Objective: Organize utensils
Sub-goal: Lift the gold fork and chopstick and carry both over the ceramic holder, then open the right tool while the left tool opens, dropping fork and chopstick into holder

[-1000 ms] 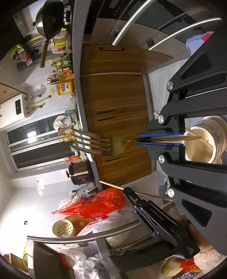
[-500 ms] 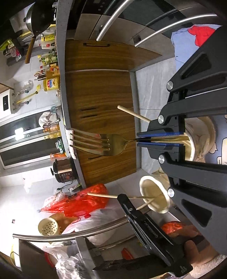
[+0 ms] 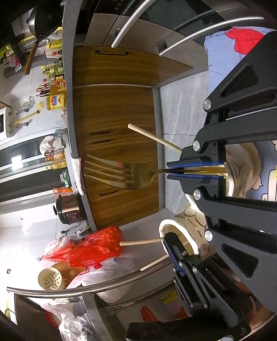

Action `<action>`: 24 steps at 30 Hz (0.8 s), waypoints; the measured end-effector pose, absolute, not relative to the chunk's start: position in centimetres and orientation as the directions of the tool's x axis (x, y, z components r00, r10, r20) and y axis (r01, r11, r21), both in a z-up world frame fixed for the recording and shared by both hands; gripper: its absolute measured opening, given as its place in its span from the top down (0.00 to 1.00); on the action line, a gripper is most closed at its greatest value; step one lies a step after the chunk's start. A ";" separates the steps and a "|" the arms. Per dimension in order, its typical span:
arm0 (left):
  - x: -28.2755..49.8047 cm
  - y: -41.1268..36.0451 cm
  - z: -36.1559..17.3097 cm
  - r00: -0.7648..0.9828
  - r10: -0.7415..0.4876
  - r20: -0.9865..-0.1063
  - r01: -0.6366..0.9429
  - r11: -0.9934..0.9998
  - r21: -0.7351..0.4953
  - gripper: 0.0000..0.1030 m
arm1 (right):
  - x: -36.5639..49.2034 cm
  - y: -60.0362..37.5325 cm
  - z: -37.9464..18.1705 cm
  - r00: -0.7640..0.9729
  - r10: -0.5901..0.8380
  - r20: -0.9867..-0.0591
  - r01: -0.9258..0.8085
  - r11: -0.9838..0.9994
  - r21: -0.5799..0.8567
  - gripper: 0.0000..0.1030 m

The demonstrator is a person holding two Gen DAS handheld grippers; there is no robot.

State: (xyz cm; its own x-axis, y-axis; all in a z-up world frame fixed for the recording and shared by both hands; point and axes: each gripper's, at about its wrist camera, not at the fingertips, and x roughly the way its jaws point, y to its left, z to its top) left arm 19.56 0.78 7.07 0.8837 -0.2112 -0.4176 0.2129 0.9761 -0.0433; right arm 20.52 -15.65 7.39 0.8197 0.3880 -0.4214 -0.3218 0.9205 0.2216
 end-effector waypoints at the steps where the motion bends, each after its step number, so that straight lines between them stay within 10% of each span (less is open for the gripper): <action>1: 19.6 0.9 7.0 0.884 -0.214 -0.416 0.215 0.976 -0.047 0.95 | 20.7 -15.6 7.4 0.821 0.386 -0.421 -0.319 0.921 0.223 0.95; 13: 19.4 1.2 7.2 0.894 -0.199 -0.401 0.200 0.979 -0.038 0.84 | 20.9 -15.8 7.4 0.829 0.361 -0.426 -0.288 0.930 0.228 0.92; 24: 17.7 1.7 8.4 0.896 -0.188 -0.402 0.186 0.982 -0.047 0.54 | 19.0 -17.0 9.3 0.839 0.344 -0.421 -0.265 0.935 0.236 0.55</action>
